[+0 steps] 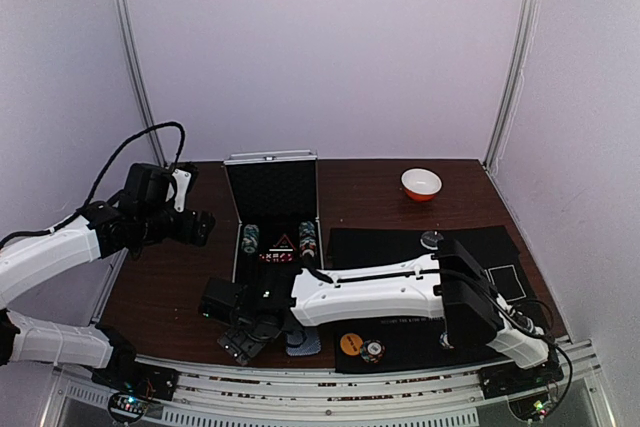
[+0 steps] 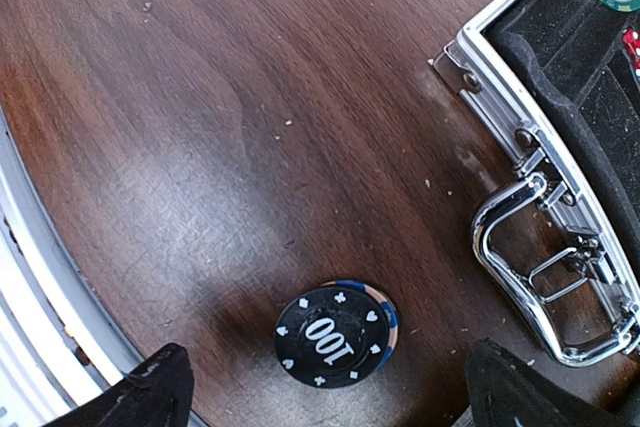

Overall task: Distribute texas hold em gaming equipment
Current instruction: Pick up the pile of poker chips from the corner of the board.

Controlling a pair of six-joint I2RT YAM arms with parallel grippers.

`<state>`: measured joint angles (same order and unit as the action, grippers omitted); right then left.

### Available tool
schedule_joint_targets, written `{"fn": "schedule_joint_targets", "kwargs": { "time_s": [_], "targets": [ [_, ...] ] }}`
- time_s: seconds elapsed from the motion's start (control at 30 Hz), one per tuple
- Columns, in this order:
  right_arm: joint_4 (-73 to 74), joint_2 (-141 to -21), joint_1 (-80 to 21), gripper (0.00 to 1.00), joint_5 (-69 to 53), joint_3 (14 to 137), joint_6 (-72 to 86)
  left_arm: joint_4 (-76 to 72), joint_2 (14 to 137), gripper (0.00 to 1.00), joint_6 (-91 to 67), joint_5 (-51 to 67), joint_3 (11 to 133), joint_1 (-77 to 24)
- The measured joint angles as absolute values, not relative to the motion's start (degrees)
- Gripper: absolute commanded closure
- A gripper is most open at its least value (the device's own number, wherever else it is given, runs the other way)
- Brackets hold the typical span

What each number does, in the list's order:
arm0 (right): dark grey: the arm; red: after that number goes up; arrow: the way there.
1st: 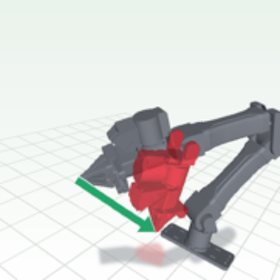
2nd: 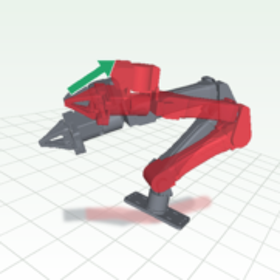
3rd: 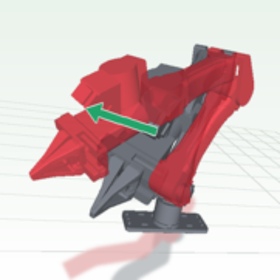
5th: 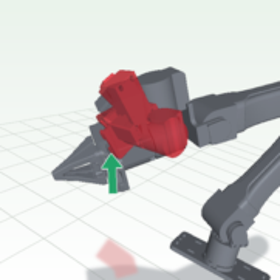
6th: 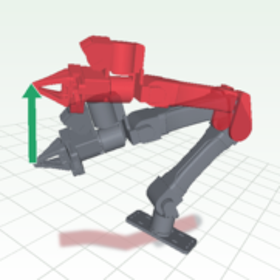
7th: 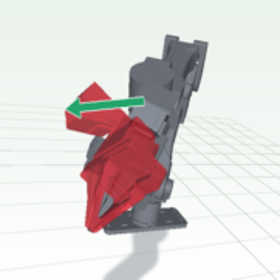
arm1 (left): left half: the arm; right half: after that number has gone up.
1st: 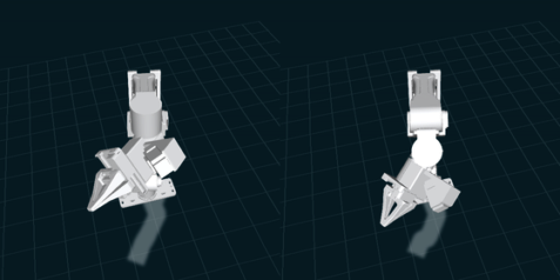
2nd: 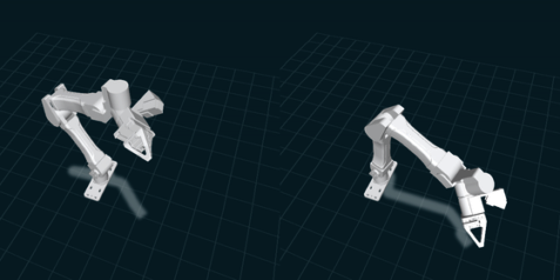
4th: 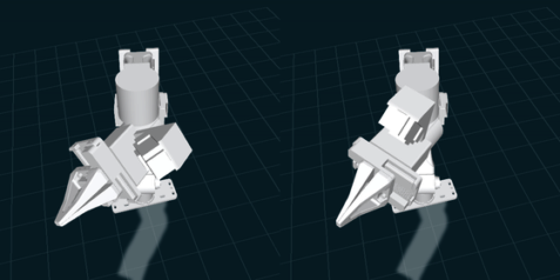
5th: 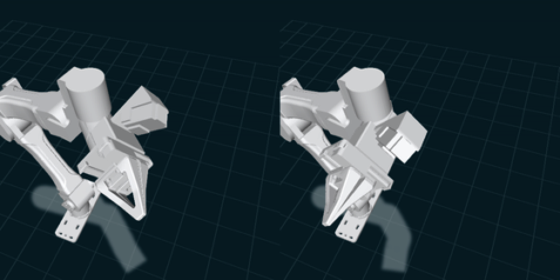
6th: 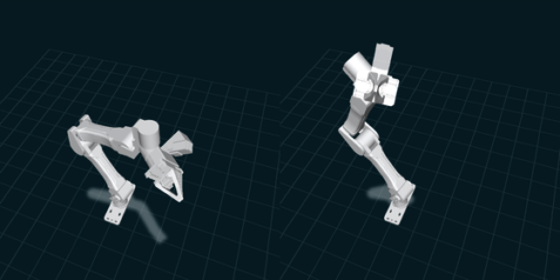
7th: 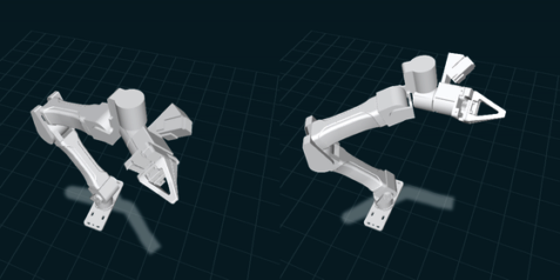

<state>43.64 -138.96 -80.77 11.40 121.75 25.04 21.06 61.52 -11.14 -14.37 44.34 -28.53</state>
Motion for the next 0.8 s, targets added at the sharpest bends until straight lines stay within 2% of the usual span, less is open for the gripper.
{"fn": "schedule_joint_targets", "kwargs": {
  "time_s": [0.13, 0.33, 0.5, 0.8],
  "targets": [
    [44.01, -139.85, -80.99, 0.1, 11.35, 122.58, 25.8, 21.04, 61.49, 0.02, -11.14, -14.33, 44.34, -28.53],
    [44.47, -141.75, -81.03, 0.27, 10.59, 122.67, 26.15, 21.04, 61.49, 0.02, -11.14, -14.04, 44.34, -28.53],
    [43.35, -142.02, -80.73, 0.34, 8.54, 122.69, 27.03, 21.02, 61.39, 0.02, -11.14, -13.91, 44.34, -28.53],
    [42.74, -142.04, -79.44, 0.36, 6.74, 122.45, 27.46, 21.02, 61.36, 0.02, -11.11, -13.58, 44.34, -28.53]
  ]
}}
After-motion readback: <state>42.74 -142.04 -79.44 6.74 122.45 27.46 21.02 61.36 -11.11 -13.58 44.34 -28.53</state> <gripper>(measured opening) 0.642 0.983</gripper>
